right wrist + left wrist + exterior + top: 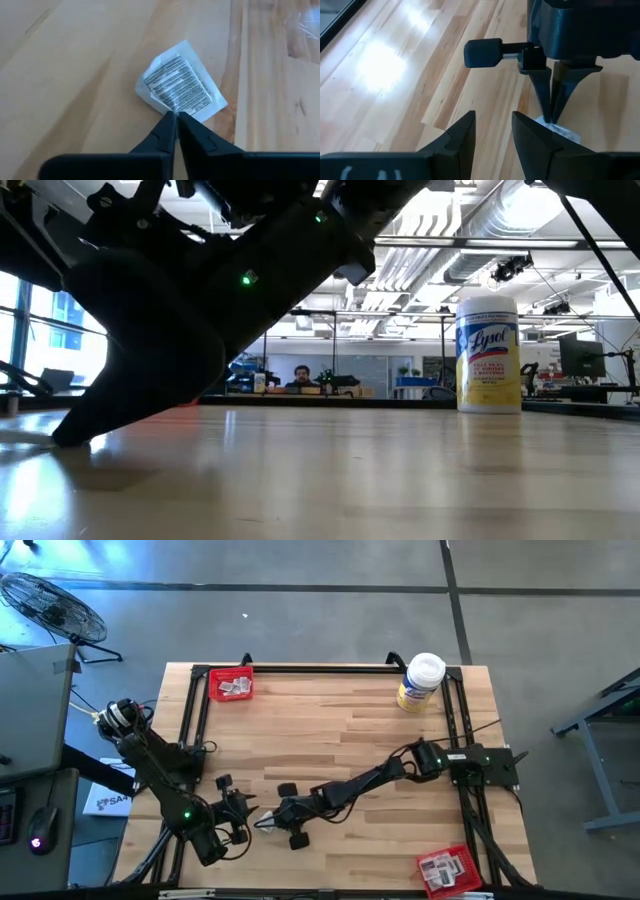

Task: Pick & Place First Aid Supplies
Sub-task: Put the white and gray towelette pack into the bottom red bin, then return to Home Position

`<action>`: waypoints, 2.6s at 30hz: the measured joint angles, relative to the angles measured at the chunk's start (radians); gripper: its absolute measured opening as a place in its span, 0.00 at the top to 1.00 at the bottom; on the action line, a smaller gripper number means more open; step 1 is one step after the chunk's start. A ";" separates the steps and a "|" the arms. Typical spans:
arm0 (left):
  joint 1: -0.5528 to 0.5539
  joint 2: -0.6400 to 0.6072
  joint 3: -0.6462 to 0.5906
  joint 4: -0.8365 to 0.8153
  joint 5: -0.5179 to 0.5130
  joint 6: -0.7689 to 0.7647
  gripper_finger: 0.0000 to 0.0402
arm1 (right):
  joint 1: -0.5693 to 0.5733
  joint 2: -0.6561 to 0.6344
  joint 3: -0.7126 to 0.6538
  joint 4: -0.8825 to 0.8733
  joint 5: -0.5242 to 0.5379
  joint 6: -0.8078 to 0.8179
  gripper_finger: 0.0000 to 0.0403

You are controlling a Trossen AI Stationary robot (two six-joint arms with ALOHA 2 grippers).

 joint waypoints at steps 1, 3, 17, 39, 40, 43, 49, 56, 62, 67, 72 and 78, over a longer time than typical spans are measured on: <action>0.000 0.000 0.000 0.000 -0.002 0.000 0.69 | 0.000 -0.004 -0.001 -0.001 0.004 -0.002 0.97; 0.000 0.000 0.000 -0.001 -0.005 0.000 0.69 | 0.001 -0.009 -0.002 -0.010 0.014 -0.001 0.99; 0.000 0.000 0.000 0.000 -0.035 0.000 0.69 | 0.070 -0.301 -0.010 -0.515 0.027 0.094 1.00; 0.001 0.000 -0.001 0.030 -0.379 -0.001 0.69 | 0.682 -0.603 -0.231 -1.161 -0.532 1.251 1.00; 0.001 0.000 -0.001 0.035 -0.381 -0.001 0.69 | 0.699 -0.603 -0.249 -1.149 -0.532 1.269 1.00; 0.001 0.000 -0.001 0.057 -0.372 -0.002 0.69 | 0.729 -0.603 -0.308 -1.088 -0.499 1.318 1.00; 0.001 -0.031 -0.001 0.054 -0.328 -0.026 0.69 | 0.723 -0.603 -0.413 -0.972 -0.470 1.425 0.95; 0.027 -0.142 -0.001 0.011 -0.298 -0.026 0.69 | 0.681 -0.610 -0.357 -1.075 -0.498 1.365 0.78; 0.181 -0.188 -0.001 0.010 -0.156 -0.013 0.69 | 0.607 -0.698 -0.297 -1.134 -0.144 1.102 0.73; 0.342 -0.180 -0.077 0.308 -0.040 0.194 0.69 | 0.495 -0.841 -0.454 -0.890 0.089 0.822 0.83; 0.497 -0.180 -0.243 0.836 0.253 0.570 0.69 | 0.351 -1.019 -0.777 -0.460 0.102 0.535 0.96; 0.671 -0.195 -0.348 1.127 0.419 0.837 0.69 | 0.139 -1.261 -1.112 -0.022 -0.032 0.291 0.97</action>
